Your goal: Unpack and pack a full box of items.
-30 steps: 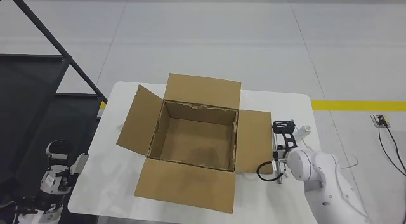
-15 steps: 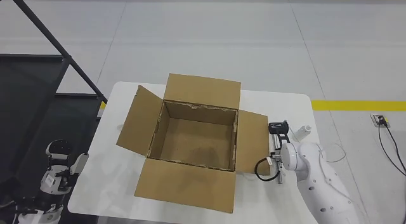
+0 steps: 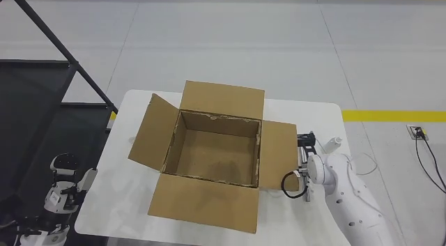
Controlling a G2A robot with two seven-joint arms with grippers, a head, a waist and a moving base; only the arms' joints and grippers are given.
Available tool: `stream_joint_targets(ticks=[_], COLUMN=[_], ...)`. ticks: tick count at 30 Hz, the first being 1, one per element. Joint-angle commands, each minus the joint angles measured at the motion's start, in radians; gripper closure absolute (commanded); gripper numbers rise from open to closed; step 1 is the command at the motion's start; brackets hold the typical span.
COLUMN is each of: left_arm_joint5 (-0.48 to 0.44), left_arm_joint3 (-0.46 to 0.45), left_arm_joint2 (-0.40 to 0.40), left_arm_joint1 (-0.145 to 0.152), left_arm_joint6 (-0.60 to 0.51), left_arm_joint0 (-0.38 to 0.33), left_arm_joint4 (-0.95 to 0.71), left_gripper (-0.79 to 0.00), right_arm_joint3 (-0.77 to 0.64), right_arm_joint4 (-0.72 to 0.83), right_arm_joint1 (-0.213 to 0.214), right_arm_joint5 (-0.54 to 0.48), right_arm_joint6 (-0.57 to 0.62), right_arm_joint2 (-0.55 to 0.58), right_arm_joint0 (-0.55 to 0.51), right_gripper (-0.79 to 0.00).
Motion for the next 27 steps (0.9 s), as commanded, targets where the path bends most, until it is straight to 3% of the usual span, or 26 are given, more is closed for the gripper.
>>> stream_joint_targets(ticks=[1,6,20,22,24,27], left_arm_joint5=[0.000,0.000,0.000,0.000,0.000,0.000], left_arm_joint3=[0.000,0.000,0.000,0.000,0.000,0.000], left_arm_joint2=[0.000,0.000,0.000,0.000,0.000,0.000], left_arm_joint1=[0.000,0.000,0.000,0.000,0.000,0.000], left_arm_joint6=[0.000,0.000,0.000,0.000,0.000,0.000], left_arm_joint0=[0.000,0.000,0.000,0.000,0.000,0.000], left_arm_joint4=[0.000,0.000,0.000,0.000,0.000,0.000], left_gripper=[-0.785,-0.785,-0.785,-0.785,-0.785,-0.785], right_arm_joint3=[0.007,0.031,0.113,0.123,0.132,0.137], right_arm_joint4=[-0.002,-0.003,0.009,0.013,0.014,0.019], right_arm_joint1=[-0.002,-0.005,-0.015,-0.017,-0.018,-0.018], right_arm_joint5=[-0.003,-0.016,-0.038,-0.041,-0.043,-0.044], right_arm_joint6=[-0.004,0.000,-0.013,-0.012,-0.014,-0.018], right_arm_joint2=[-0.004,-0.011,-0.021,-0.022,-0.022,-0.015], right_arm_joint0=[0.005,0.020,0.059,0.064,0.069,0.074], right_gripper=[-0.092,-0.129,-0.117,-0.092,0.000,0.000])
